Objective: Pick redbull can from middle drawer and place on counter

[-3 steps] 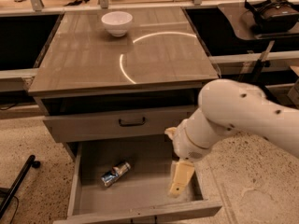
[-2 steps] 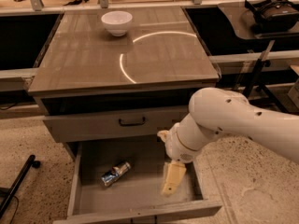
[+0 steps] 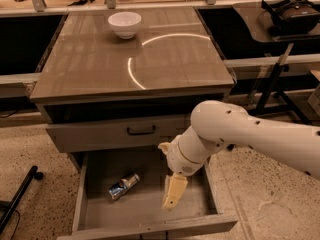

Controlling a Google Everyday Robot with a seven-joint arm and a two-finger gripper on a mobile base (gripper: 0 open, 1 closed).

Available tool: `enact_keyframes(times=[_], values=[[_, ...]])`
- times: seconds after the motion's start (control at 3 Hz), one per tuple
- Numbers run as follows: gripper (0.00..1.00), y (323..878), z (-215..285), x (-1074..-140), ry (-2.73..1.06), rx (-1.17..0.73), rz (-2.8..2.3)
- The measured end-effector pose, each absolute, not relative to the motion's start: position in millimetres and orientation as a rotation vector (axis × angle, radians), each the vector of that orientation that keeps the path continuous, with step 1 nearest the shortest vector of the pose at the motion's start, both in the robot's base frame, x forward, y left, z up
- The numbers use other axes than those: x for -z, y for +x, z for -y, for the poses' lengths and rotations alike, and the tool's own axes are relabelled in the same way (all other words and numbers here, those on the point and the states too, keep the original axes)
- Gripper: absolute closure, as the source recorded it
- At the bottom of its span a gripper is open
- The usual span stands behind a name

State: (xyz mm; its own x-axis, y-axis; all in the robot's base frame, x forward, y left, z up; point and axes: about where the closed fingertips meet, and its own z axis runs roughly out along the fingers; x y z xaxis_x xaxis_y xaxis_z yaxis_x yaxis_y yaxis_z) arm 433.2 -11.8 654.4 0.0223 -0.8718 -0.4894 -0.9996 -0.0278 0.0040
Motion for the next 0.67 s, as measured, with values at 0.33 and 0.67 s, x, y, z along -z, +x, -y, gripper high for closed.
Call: enact_keyframes(times=[0.33, 0.67], values=[[0.0, 434, 5, -629, -1.982, -0.53, -1.922], [0.0, 435, -6, -589, -2.019, -0.563, -1.897]])
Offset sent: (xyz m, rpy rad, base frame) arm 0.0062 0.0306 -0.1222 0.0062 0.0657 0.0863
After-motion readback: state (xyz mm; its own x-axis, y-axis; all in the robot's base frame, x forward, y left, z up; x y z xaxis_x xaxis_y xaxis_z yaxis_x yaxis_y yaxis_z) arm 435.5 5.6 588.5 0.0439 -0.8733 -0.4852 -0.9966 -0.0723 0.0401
